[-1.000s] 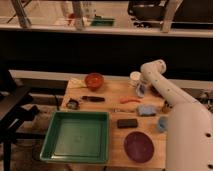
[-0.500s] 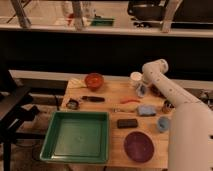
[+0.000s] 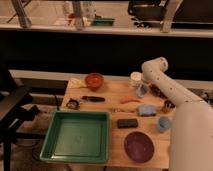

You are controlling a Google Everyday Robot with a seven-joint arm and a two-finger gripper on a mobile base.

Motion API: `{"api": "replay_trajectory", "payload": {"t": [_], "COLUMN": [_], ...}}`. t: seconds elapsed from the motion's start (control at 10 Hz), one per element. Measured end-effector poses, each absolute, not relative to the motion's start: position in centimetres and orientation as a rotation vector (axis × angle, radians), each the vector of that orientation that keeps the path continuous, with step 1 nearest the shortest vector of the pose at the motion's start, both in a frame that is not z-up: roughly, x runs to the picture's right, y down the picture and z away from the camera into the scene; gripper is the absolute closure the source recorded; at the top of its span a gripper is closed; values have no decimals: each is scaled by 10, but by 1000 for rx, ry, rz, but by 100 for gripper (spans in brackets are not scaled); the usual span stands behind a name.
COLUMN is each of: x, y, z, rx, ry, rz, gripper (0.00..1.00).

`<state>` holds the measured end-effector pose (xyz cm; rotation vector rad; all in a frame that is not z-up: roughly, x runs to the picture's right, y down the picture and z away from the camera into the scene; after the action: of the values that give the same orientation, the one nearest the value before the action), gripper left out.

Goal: Place towel in plastic cup

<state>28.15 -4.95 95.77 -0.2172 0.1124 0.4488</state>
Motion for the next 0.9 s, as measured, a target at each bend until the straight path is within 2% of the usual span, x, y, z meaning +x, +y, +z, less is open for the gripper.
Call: {"api": "replay_trajectory", "payload": {"t": [0.9], "x": [282], "y": [-48], "z": [956], "rx": [-217], "ry": [80], "rz": [459], "gripper": [100]}}
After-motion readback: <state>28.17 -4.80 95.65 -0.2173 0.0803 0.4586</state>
